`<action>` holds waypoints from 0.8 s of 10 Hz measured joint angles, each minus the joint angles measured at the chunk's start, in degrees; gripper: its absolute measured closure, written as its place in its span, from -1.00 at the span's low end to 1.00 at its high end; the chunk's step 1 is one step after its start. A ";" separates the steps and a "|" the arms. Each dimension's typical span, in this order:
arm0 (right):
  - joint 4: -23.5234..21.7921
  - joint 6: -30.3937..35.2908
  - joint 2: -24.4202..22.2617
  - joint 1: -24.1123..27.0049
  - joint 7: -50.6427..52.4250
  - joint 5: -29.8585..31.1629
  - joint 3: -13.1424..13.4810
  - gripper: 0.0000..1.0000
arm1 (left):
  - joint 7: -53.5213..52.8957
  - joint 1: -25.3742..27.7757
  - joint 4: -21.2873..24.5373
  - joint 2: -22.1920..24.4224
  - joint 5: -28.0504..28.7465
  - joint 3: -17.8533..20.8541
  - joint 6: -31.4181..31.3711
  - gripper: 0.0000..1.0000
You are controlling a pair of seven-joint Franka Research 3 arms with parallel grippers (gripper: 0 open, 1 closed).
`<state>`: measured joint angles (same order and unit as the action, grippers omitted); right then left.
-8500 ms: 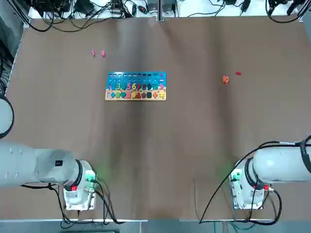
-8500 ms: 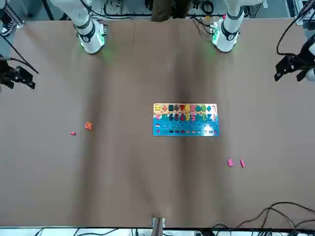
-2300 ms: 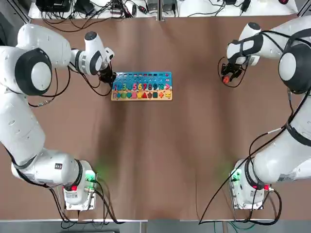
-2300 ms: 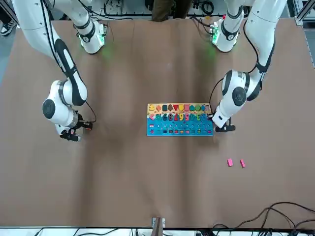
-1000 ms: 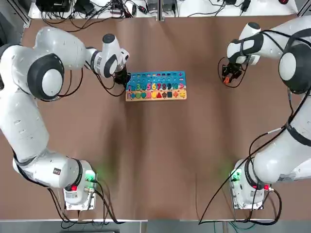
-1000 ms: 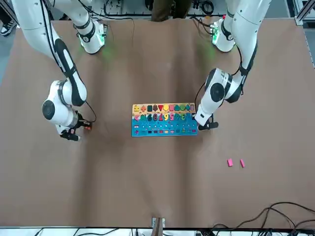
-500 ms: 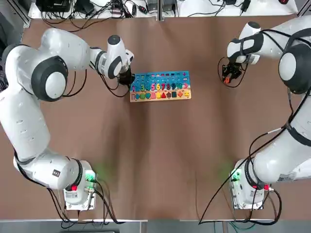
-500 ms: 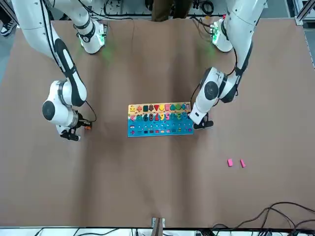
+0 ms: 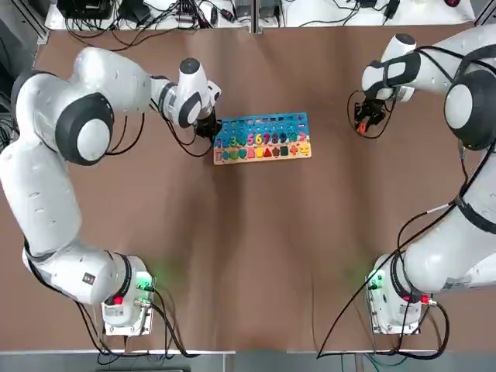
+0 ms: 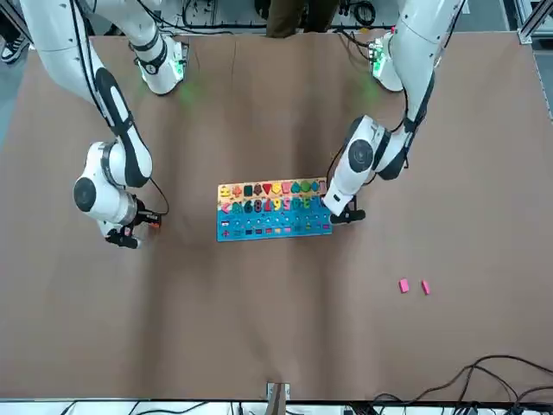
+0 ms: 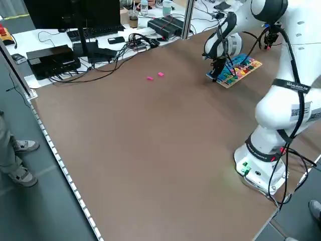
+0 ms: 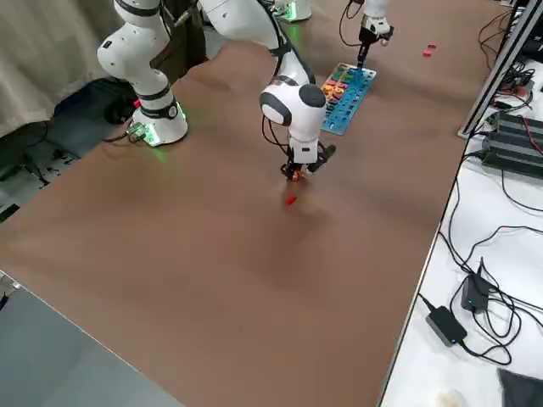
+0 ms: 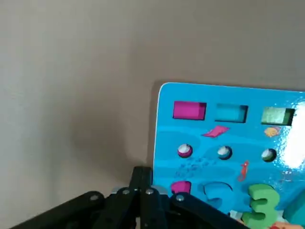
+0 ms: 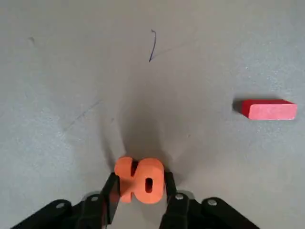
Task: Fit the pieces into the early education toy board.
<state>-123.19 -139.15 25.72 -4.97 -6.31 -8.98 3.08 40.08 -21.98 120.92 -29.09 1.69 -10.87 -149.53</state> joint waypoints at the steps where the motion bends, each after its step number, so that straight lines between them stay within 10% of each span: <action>1: 0.08 0.18 -0.05 0.00 0.00 0.00 -0.01 0.19 | 0.21 -0.54 -0.45 -0.26 0.01 0.03 0.07 0.98; 8: 6.60 10.59 -6.97 -1.80 0.34 0.32 -0.22 0.19 | 0.56 -2.17 -7.16 -3.83 1.70 -0.62 4.07 0.98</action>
<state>-116.59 -128.55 18.75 -6.76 -5.97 -8.67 2.86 40.64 -24.14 113.76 -32.92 3.40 -11.49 -145.46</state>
